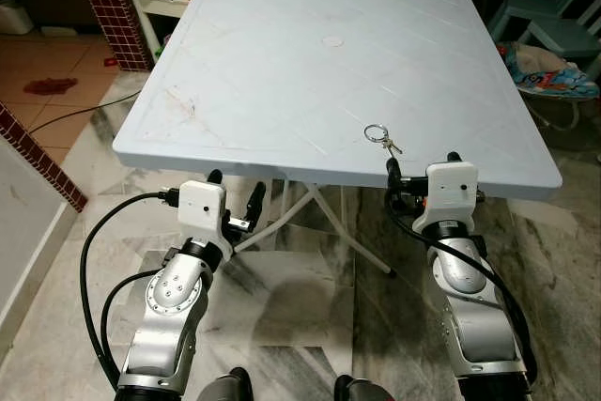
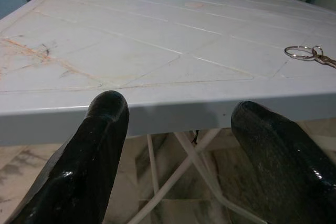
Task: Hang keys on a hook
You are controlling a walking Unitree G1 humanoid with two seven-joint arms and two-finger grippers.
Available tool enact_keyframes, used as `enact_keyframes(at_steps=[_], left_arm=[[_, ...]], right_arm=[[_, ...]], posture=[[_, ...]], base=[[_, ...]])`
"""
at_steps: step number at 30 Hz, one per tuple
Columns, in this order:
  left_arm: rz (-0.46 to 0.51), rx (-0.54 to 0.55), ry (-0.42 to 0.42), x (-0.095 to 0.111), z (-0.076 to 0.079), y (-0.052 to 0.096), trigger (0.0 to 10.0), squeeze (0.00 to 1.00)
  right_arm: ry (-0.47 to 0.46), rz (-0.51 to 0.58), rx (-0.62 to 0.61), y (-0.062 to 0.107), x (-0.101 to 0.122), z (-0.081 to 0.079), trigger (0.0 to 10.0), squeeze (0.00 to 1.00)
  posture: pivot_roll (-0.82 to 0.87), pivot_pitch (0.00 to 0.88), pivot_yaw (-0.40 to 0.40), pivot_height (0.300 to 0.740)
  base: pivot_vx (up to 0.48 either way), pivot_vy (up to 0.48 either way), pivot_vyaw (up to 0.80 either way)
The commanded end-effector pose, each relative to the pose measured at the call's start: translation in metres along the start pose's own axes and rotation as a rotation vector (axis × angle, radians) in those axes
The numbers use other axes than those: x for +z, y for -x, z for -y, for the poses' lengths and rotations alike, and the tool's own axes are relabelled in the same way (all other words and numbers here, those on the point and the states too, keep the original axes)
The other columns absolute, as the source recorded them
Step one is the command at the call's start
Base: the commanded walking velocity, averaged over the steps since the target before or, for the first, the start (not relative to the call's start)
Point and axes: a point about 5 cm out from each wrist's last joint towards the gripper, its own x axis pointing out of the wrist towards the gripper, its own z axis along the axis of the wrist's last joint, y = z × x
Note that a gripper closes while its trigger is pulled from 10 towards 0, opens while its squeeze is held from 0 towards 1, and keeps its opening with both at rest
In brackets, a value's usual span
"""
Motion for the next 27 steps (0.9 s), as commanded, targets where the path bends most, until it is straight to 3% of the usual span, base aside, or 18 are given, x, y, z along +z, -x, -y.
enact_keyframes(at_steps=[1, 27], left_arm=[[0.001, 0.001, -0.001, -0.0001, 0.0005, 0.0012, 10.0, 0.0], [0.001, 0.001, -0.001, -0.0001, 0.0005, 0.0012, 10.0, 0.0]], right_arm=[[0.004, 0.0, -0.006, -0.0002, 0.0014, 0.002, 10.0, 0.0], [0.004, 0.0, -0.006, -0.0002, 0.0014, 0.002, 10.0, 0.0]], posture=[[-0.06, 0.159, -0.018, 0.74], [-0.06, 0.159, -0.018, 0.74]], base=[[0.0, 0.0, 0.0], [0.0, 0.0, 0.0]])
